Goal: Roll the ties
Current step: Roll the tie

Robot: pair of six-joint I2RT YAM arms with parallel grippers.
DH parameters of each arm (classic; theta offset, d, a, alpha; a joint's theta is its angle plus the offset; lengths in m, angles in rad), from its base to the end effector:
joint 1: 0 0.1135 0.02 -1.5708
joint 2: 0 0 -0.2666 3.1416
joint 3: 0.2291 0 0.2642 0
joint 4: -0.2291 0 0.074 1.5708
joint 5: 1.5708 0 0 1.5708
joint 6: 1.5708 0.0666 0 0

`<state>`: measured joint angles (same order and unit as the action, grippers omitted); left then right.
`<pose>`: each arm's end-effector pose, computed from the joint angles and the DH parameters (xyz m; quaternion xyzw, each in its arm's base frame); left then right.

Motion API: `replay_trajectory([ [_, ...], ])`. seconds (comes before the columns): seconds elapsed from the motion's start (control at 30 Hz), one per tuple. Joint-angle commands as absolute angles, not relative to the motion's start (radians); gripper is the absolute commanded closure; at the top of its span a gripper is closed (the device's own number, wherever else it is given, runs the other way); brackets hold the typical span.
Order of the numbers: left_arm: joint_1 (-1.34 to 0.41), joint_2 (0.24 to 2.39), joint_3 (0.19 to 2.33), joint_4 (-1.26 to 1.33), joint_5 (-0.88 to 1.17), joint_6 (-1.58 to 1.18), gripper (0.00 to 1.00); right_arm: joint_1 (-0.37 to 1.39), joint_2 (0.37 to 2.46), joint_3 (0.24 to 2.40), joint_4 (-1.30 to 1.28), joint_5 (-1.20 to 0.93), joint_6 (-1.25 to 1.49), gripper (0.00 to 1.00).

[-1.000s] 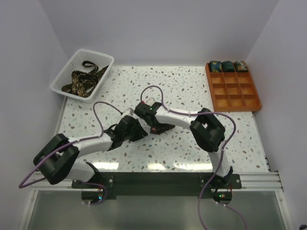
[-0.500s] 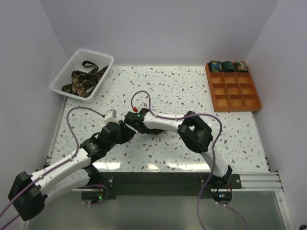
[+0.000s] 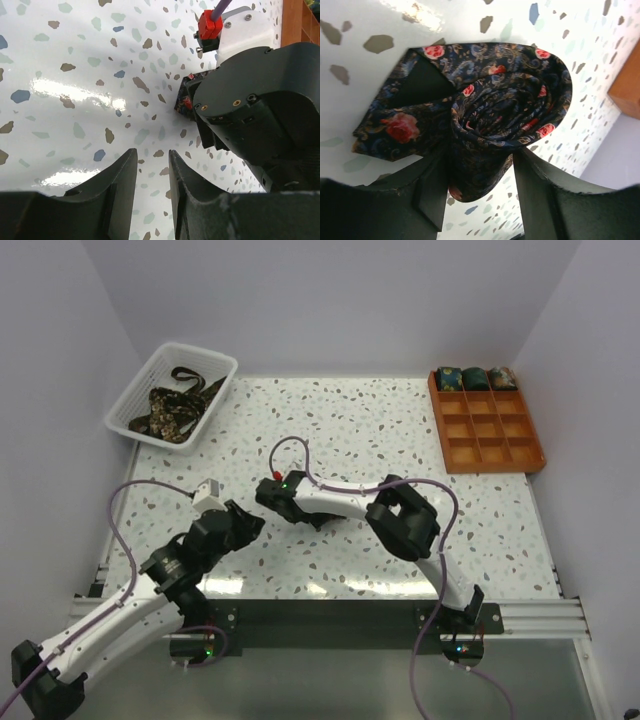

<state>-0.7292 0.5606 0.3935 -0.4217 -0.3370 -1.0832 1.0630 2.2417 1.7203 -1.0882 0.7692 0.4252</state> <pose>0.1427 -0.0980 0.1956 -0.2309 0.8419 -0.2747 0.4031 0.2515 0.3567 0.1244 -0.2975 0.8778 -0.2882 0.2408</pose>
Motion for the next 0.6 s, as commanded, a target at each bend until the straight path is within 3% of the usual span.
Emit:
replay_trajectory([
  [0.0, -0.733, 0.531, 0.393, -0.483, -0.391, -1.098, 0.63, 1.065, 2.171, 1.755, -1.049, 0.680, 0.425, 0.45],
  [0.43, -0.733, 0.635, 0.408, -0.390, -0.313, -1.074, 0.63, 1.052, 2.034, 1.827, -1.055, 0.641, 0.376, 0.17],
  [0.57, -0.744, 0.710, 0.429, -0.336, -0.278, -1.066, 0.63, 0.993, 1.938, 1.781, -1.006, 0.548, 0.361, 0.16],
])
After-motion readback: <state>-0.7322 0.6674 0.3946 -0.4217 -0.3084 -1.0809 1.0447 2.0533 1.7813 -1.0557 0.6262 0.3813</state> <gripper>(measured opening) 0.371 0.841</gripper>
